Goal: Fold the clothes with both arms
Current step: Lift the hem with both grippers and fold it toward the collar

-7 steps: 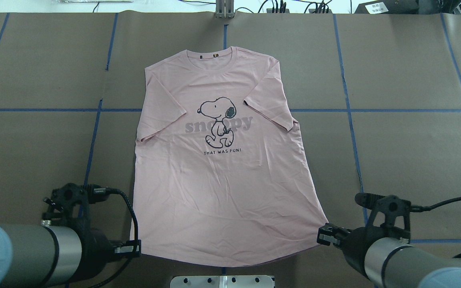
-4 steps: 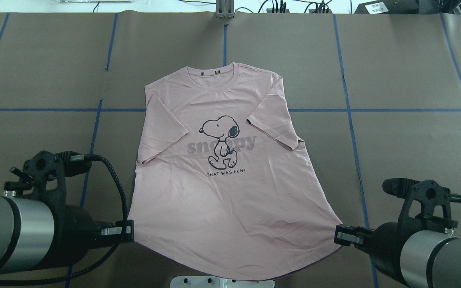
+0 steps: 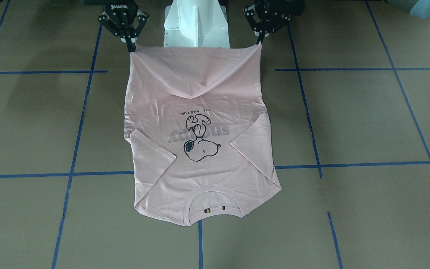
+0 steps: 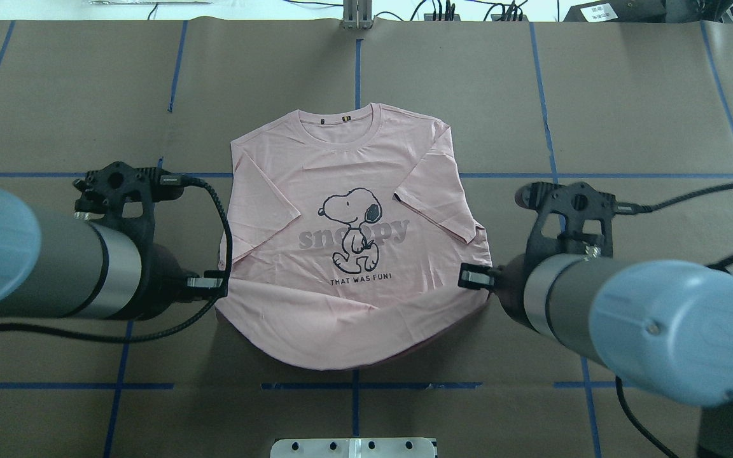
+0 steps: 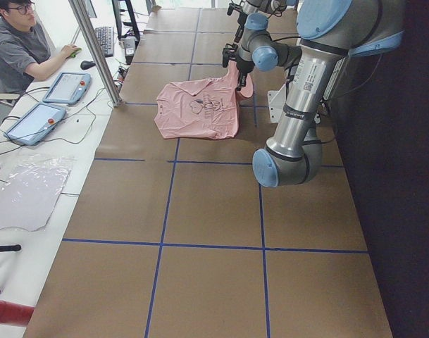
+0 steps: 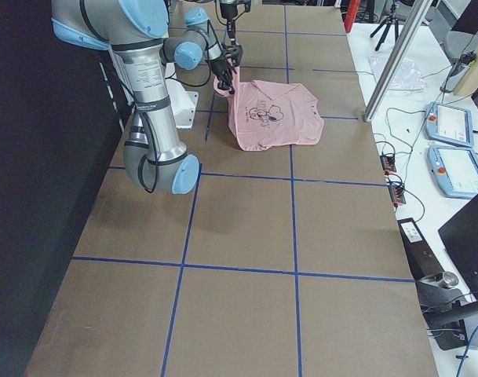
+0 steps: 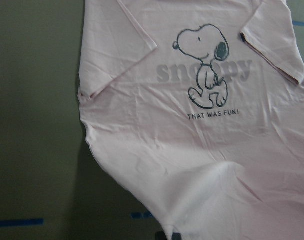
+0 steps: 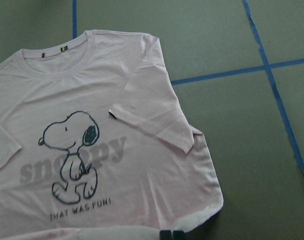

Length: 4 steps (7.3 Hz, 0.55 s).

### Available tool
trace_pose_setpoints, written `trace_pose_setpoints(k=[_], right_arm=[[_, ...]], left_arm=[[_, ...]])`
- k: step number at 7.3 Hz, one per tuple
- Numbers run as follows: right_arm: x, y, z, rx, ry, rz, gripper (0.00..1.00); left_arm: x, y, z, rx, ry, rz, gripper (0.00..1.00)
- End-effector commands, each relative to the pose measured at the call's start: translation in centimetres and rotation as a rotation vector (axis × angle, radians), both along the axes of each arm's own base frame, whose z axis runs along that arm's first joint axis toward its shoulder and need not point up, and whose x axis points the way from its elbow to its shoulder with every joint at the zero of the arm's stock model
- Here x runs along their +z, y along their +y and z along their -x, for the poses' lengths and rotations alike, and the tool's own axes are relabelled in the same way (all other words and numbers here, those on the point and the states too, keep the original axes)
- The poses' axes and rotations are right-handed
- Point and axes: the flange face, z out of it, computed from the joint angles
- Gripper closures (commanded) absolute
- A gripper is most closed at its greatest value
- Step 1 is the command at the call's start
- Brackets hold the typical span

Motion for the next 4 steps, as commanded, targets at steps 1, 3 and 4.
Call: trace_pose_setpoints(k=[1, 3, 4], right_arm=[[2.1, -8.0, 2.7, 0.083, 0.036, -0.017, 1.0], [5.5, -13.9, 4.4, 0.094, 0.045, -0.039, 1.0], [6.6, -16.6, 5.6, 0.113, 0.059, -0.037, 1.0]], left_arm=[[2.7, -6.3, -3.8, -0.082, -0.062, -0.021, 1.0], [5.3, -11.2, -4.0, -0.103, -0.101, -0.07, 1.0], [6.4, -13.6, -3.7, -0.12, -0.111, -0.088, 1.0]])
